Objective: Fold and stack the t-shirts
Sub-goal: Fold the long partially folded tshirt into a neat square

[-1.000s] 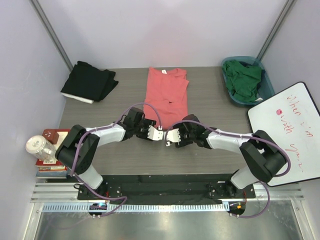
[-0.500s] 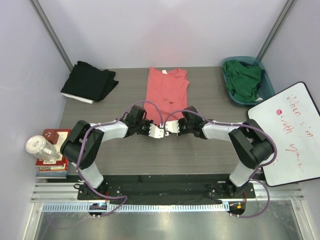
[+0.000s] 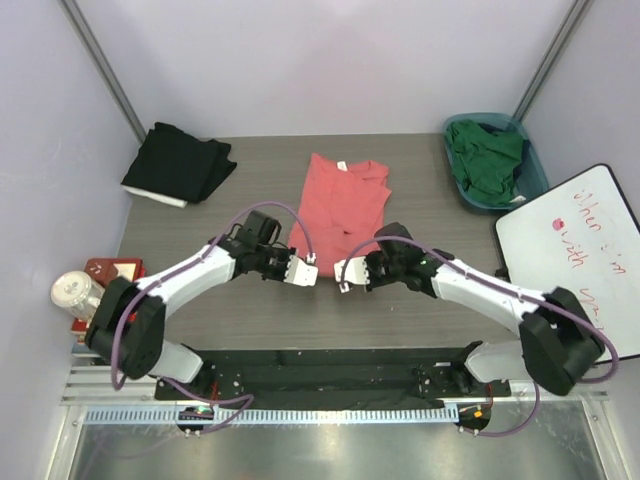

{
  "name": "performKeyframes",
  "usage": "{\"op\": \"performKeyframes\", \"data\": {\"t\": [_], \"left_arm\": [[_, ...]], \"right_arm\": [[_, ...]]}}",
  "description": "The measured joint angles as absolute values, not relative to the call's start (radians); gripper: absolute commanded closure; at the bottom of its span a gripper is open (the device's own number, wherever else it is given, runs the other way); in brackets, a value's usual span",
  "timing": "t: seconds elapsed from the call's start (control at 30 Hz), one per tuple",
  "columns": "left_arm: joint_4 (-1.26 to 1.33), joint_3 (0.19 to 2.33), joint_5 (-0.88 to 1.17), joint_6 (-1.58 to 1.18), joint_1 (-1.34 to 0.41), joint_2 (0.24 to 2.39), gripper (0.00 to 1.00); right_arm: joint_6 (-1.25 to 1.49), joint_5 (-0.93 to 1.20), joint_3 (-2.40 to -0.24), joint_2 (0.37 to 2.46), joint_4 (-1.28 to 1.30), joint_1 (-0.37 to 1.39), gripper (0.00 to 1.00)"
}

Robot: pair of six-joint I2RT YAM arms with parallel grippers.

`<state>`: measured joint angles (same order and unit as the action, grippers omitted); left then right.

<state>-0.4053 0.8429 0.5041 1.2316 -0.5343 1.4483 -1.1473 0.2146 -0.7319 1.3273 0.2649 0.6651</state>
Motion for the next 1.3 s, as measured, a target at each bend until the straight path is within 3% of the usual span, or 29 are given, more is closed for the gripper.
{"op": "performKeyframes", "data": {"t": [0.3,0.7,0.9,1.3], "left_arm": [[-0.82,1.058,0.619,1.239,-0.533,1.254,1.0],[-1.16,1.261,0.746,1.319,-0.507,1.22,1.0],[-1.152,1.272,0.756,1.372,-0.498,1.256,1.0],[-0.973,1.387,0.745,1.397,-0.461,1.567,1.0]], "right_arm": [[-1.105,0.305,-0.928,1.196,0.599,0.742,0.99],[-1.03,0.348,-1.159,1.131,0.881,0.876,0.99],[-1.013,0.327,-1.109,1.112,0.869,0.886,0.99],[-1.044,0.162,-0.94,1.149,0.658,0.804,0.99]]}}
